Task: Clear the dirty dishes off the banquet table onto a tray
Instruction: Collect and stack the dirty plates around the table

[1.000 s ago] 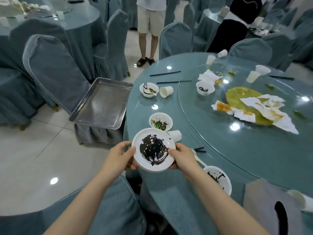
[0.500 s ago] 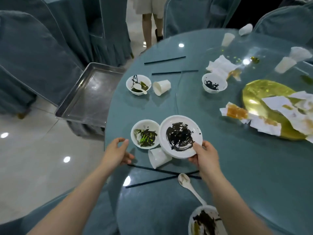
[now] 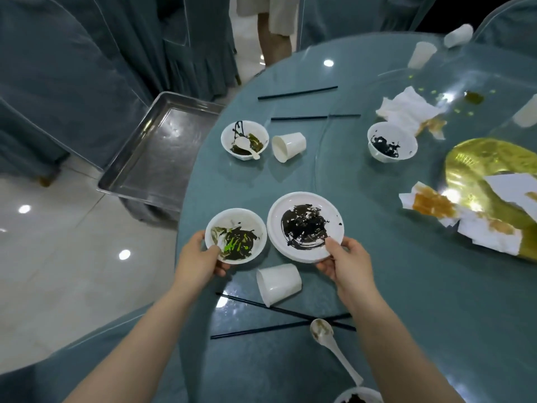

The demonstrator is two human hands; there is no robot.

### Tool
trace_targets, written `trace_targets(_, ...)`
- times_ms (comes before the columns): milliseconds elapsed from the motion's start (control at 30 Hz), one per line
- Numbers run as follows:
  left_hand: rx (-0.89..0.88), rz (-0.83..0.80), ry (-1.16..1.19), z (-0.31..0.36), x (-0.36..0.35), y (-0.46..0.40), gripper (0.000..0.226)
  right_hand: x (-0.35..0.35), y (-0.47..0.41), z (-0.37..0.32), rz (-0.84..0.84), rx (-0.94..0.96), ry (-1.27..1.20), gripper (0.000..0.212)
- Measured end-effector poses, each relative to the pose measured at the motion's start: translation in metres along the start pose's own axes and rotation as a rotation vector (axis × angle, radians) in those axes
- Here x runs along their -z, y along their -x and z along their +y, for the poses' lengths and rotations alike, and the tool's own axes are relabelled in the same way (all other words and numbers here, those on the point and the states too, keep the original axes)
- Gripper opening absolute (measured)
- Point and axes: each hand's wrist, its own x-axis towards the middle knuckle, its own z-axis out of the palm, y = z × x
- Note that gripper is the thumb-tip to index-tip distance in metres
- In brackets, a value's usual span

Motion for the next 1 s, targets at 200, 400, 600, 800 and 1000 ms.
trace_targets(200,-0.051,0.128,0.005,-0.002,0.030,0.005,0.031,-0.044,-0.023,-0.007,-0.098,-0.049,0.058,0.025)
trace_targets(400,-0.036,0.128,0.019,-0.008,0.055,0.015,0.034,-0.072,-0.037,0.001,-0.118,-0.095,0.066,0.016)
trace_targets(600,-0.059,0.107,0.051,-0.006,0.068,0.034,0.031,-0.064,-0.026,-0.004,-0.114,-0.151,0.036,0.010)
trace_targets(800,-0.105,0.038,0.075,-0.012,0.085,0.065,0.033,-0.013,0.029,-0.012,-0.037,-0.019,0.084,0.010)
trace_targets(1000,-0.090,-0.102,0.057,-0.030,0.098,0.095,0.035,0.049,0.127,0.040,0.155,0.007,0.041,0.013)
